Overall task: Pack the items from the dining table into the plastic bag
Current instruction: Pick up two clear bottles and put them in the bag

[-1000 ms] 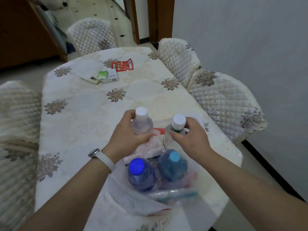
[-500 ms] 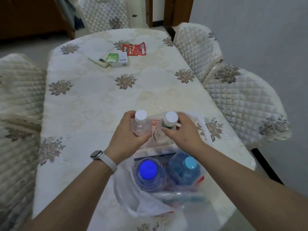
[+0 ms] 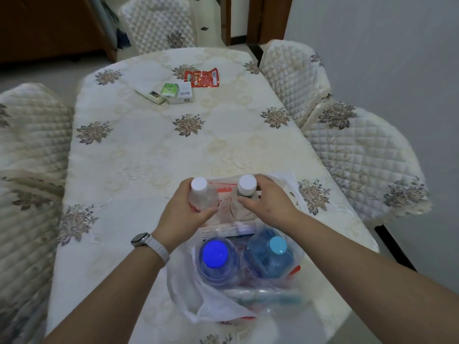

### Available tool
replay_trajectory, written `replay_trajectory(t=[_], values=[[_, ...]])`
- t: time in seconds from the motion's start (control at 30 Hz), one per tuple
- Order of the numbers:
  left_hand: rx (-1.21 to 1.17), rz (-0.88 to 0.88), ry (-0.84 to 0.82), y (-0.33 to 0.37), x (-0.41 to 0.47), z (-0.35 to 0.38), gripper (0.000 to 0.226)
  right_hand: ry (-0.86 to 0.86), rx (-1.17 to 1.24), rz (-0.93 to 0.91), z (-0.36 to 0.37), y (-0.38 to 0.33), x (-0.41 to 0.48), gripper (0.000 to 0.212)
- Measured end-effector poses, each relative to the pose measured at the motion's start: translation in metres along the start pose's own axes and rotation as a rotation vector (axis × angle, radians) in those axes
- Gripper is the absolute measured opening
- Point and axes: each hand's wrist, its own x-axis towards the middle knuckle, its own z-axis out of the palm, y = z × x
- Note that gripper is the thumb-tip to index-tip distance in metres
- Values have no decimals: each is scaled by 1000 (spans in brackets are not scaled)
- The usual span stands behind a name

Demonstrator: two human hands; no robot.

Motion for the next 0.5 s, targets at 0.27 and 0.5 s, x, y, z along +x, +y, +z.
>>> replay_trajectory(t=[0.27,0.5], values=[[165,-46,145,33,-49,-30,65,-71,20,-55,-32,-15,-30,47],[358,46,287,90,-135,-28,48,-91,-82,-329,-76,-28,-78,53]])
